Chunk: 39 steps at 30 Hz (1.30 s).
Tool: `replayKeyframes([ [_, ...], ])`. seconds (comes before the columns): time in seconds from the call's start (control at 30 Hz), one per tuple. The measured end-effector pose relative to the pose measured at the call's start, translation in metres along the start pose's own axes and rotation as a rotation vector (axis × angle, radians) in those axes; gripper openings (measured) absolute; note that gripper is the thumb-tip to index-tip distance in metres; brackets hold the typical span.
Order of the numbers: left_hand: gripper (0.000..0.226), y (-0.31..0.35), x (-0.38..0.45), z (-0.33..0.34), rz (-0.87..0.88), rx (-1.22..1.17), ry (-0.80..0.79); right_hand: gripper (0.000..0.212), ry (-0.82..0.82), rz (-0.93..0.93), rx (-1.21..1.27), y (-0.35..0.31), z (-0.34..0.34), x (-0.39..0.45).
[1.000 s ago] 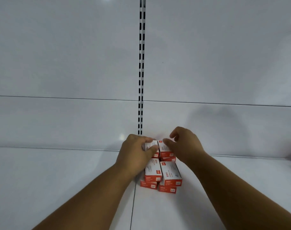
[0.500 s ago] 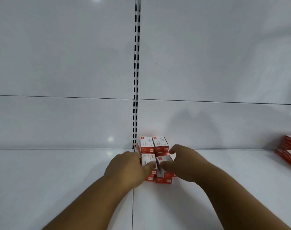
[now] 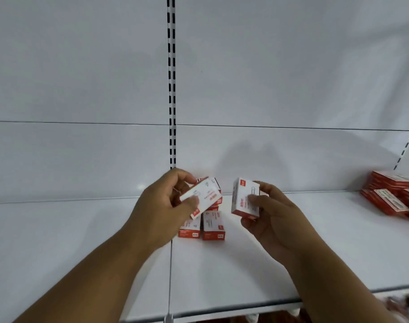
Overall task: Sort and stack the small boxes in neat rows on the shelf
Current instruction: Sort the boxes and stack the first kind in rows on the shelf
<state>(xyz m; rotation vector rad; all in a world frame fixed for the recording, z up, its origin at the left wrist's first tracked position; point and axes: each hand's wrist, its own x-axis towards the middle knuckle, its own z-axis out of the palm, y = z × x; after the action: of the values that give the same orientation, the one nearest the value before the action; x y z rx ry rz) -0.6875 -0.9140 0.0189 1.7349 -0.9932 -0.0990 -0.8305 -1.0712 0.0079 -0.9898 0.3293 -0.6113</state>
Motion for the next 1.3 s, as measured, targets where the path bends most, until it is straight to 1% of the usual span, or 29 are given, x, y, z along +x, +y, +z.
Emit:
replayKeyframes([
  [0.07,0.024,0.004,-0.005,0.001,0.04,-0.112,-0.029,0.039,-0.036,-0.017,0.192,0.0,-0.004,-0.006],
  [0.13,0.024,0.005,-0.01,0.007,0.065,-0.141,-0.068,0.042,-0.039,-0.051,0.249,-0.002,-0.011,-0.014],
  [0.27,0.031,0.011,-0.017,0.024,0.031,-0.19,-0.124,0.041,0.063,-0.099,0.011,-0.011,-0.031,-0.023],
  [0.33,0.035,0.016,-0.021,0.035,0.019,-0.176,-0.159,0.033,0.085,-0.098,-0.07,-0.018,-0.041,-0.026],
  [0.4,0.04,0.023,-0.025,0.048,-0.015,-0.21,-0.153,0.026,0.096,-0.1,-0.13,-0.026,-0.053,-0.031],
  [0.47,0.046,0.031,-0.029,0.062,-0.085,-0.335,-0.102,0.032,0.112,-0.097,-0.176,-0.032,-0.064,-0.034],
  [0.53,0.055,0.042,-0.033,0.078,-0.185,-0.518,-0.079,0.04,0.11,-0.089,-0.2,-0.039,-0.076,-0.036],
  [0.6,0.06,0.053,-0.038,0.096,-0.28,-0.7,-0.064,0.034,0.089,-0.093,-0.217,-0.046,-0.086,-0.038],
  [0.63,0.058,0.057,-0.039,0.106,-0.304,-0.73,-0.042,0.028,0.085,-0.099,-0.246,-0.049,-0.091,-0.039],
  [0.7,0.049,0.062,-0.04,0.124,-0.303,-0.662,0.038,0.019,0.095,-0.114,-0.351,-0.054,-0.101,-0.039],
  [0.77,0.037,0.062,-0.039,0.137,-0.302,-0.489,0.122,0.016,0.098,-0.121,-0.421,-0.059,-0.113,-0.038],
  [0.8,0.032,0.059,-0.038,0.141,-0.309,-0.348,0.157,0.015,0.09,-0.115,-0.45,-0.061,-0.118,-0.038],
  [0.83,0.028,0.057,-0.037,0.142,-0.312,-0.146,0.176,0.015,0.081,-0.106,-0.5,-0.062,-0.123,-0.038],
  [0.9,0.029,0.055,-0.039,0.144,-0.301,0.283,0.162,0.014,0.053,-0.092,-0.693,-0.064,-0.132,-0.037],
  [0.93,0.03,0.055,-0.042,0.145,-0.299,0.421,0.154,0.013,0.03,-0.091,-0.819,-0.064,-0.134,-0.037],
  [0.97,0.032,0.056,-0.045,0.145,-0.303,0.506,0.151,0.012,0.0,-0.1,-0.953,-0.064,-0.136,-0.036],
  [1.07,0.039,0.056,-0.051,0.143,-0.342,0.683,0.133,0.008,-0.101,-0.154,-1.29,-0.059,-0.135,-0.032],
  [1.13,0.044,0.054,-0.054,0.141,-0.364,0.778,0.089,0.01,-0.147,-0.186,-1.457,-0.056,-0.135,-0.03],
  [1.2,0.044,0.053,-0.059,0.141,-0.362,0.801,0.085,0.016,-0.197,-0.207,-1.491,-0.056,-0.137,-0.028],
  [1.27,0.037,0.053,-0.064,0.143,-0.324,0.701,0.133,0.025,-0.28,-0.219,-1.442,-0.056,-0.142,-0.028],
  [1.3,0.035,0.052,-0.065,0.143,-0.292,0.623,0.133,0.03,-0.331,-0.231,-1.431,-0.056,-0.145,-0.028],
])
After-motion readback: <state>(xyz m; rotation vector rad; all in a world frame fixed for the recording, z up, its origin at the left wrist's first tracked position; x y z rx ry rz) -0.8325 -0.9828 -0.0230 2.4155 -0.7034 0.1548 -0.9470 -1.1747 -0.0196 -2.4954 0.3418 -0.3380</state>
